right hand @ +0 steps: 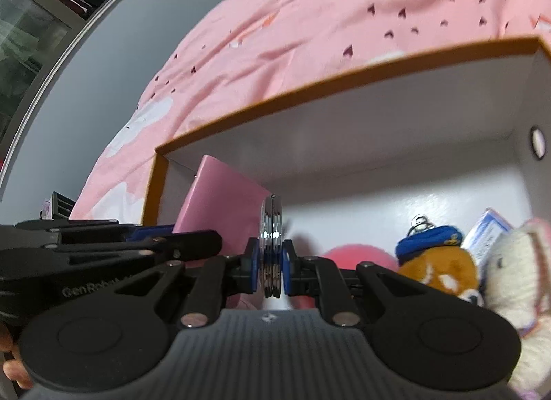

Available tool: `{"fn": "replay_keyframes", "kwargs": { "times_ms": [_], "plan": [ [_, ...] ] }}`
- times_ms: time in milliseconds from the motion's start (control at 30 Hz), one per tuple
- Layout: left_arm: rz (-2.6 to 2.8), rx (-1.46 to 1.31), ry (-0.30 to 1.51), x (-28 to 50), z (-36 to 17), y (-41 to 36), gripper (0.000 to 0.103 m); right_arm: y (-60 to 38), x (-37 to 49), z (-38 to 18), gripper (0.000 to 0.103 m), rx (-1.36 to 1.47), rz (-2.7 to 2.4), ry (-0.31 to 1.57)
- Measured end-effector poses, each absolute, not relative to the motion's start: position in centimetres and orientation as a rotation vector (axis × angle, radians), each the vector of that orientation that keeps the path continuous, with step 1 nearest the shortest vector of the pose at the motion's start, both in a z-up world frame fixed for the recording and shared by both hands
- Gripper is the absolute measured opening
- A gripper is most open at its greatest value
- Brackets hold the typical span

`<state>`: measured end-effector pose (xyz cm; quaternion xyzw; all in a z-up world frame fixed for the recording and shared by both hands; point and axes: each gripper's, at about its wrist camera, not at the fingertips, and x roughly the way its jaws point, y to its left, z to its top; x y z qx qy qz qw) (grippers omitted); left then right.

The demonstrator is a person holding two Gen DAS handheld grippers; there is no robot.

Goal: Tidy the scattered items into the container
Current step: 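Lower the pink item into the box with left tool while right tool lowers the compact inside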

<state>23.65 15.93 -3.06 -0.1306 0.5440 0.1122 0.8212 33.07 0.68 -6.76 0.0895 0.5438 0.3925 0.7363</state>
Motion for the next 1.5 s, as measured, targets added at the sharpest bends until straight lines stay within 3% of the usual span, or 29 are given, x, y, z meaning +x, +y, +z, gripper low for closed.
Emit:
{"fn": "replay_keyframes", "kwargs": {
  "times_ms": [700, 1167, 1500],
  "plan": [
    [0.227, -0.326, 1.181, 23.4, -2.6, 17.1, 0.026, 2.9, 32.7, -7.6, 0.015, 0.17, 0.832, 1.217],
    [0.25, -0.378, 0.965, 18.3, 1.7, 19.0, 0.026, 6.4, 31.3, -6.1, 0.015, 0.056, 0.873, 1.161],
    [0.287, -0.504, 0.956, 15.4, 0.3, 21.2, 0.026, 8.1, 29.8, -6.6, 0.017, -0.096, 0.836, 1.143]
  ]
}}
